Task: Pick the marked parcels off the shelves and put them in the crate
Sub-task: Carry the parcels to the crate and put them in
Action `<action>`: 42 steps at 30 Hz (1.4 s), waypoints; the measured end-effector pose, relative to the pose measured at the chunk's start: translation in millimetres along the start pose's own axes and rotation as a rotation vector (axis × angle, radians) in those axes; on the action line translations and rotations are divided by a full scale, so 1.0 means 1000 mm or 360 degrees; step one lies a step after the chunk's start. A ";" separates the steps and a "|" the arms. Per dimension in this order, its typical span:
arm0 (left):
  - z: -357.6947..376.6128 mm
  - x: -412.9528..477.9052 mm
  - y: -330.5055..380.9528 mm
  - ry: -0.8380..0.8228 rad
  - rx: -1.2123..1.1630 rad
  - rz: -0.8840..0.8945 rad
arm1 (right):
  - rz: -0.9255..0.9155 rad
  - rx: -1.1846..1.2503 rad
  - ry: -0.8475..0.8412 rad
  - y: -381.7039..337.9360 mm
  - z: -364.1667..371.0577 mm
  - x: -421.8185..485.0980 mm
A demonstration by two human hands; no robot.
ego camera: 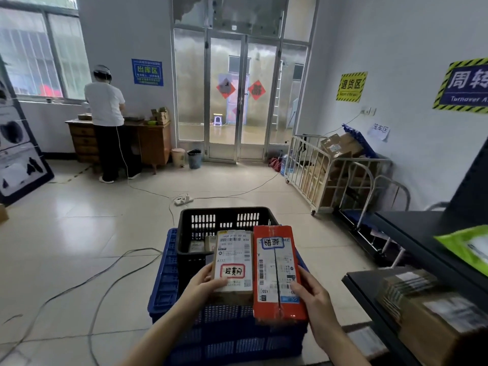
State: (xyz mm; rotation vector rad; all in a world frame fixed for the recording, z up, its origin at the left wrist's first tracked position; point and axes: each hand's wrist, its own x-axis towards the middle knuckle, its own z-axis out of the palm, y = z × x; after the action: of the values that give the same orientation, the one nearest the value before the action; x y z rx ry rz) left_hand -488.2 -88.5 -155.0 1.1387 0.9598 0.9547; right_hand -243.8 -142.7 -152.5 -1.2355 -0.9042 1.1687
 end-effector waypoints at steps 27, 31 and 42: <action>-0.058 0.432 -0.050 0.0362 0.0127 -0.0609 | 0.0367 -0.0549 -0.0202 0.077 0.007 0.482; -0.062 0.473 -0.087 0.0388 0.0126 -0.0783 | 0.0496 -0.0711 -0.0208 0.114 0.009 0.530; -0.076 0.536 -0.184 0.0562 0.0478 -0.1041 | 0.0756 -0.0955 -0.0047 0.218 0.025 0.595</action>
State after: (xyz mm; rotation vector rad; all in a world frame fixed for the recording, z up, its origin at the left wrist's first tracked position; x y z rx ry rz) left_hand -379.5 411.4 -409.5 0.8114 1.6770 0.4851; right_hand -180.1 431.7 -414.2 -2.0039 -1.0579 1.3282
